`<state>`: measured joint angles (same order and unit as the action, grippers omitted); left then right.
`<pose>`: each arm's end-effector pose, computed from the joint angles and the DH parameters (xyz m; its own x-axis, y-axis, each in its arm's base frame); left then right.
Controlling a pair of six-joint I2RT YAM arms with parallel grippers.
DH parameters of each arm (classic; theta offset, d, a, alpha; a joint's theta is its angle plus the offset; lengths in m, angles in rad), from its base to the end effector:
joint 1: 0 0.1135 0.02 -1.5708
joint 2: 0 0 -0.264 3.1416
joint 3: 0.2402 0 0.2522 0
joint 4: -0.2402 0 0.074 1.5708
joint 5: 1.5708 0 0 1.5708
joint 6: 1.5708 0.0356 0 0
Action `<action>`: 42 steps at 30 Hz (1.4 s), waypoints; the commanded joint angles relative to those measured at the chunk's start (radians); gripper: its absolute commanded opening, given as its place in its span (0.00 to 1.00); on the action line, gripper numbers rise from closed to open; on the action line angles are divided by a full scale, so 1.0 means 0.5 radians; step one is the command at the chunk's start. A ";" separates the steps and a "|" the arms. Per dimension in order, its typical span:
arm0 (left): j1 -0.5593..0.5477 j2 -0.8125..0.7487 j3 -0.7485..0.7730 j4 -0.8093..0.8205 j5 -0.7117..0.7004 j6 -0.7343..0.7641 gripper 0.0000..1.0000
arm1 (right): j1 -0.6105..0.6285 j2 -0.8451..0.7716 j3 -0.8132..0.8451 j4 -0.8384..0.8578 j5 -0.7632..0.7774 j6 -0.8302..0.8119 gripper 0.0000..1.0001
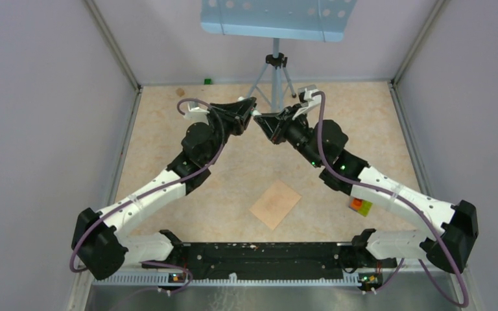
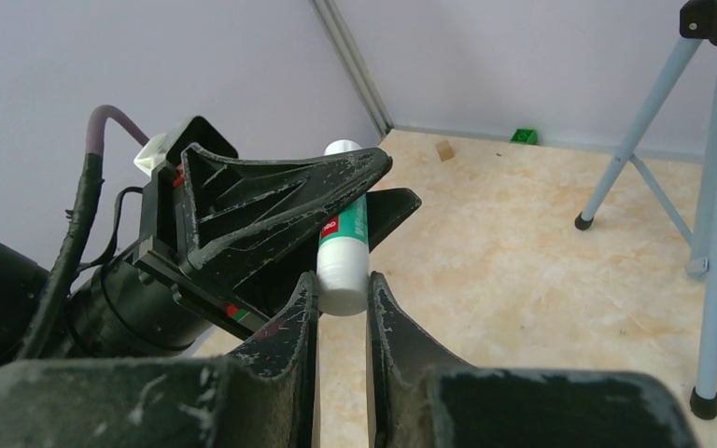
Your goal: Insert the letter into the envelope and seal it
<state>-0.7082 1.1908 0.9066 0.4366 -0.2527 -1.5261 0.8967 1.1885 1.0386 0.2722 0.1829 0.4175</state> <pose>0.2194 -0.1762 0.3640 -0.4365 -0.8997 -0.0063 0.1350 -0.0586 -0.9891 0.1804 0.2154 0.3945 -0.1962 0.3932 -0.8983 -0.6301 0.6513 0.4227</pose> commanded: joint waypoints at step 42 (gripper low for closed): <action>-0.191 -0.198 0.080 -0.167 0.176 1.248 0.00 | 0.038 -0.145 0.381 -0.884 -0.134 -0.014 0.51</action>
<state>-0.7918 1.1374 0.9741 0.2764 -0.2588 -1.0531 0.9035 1.2118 1.2224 -0.1276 0.1387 0.3912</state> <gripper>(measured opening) 0.278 0.492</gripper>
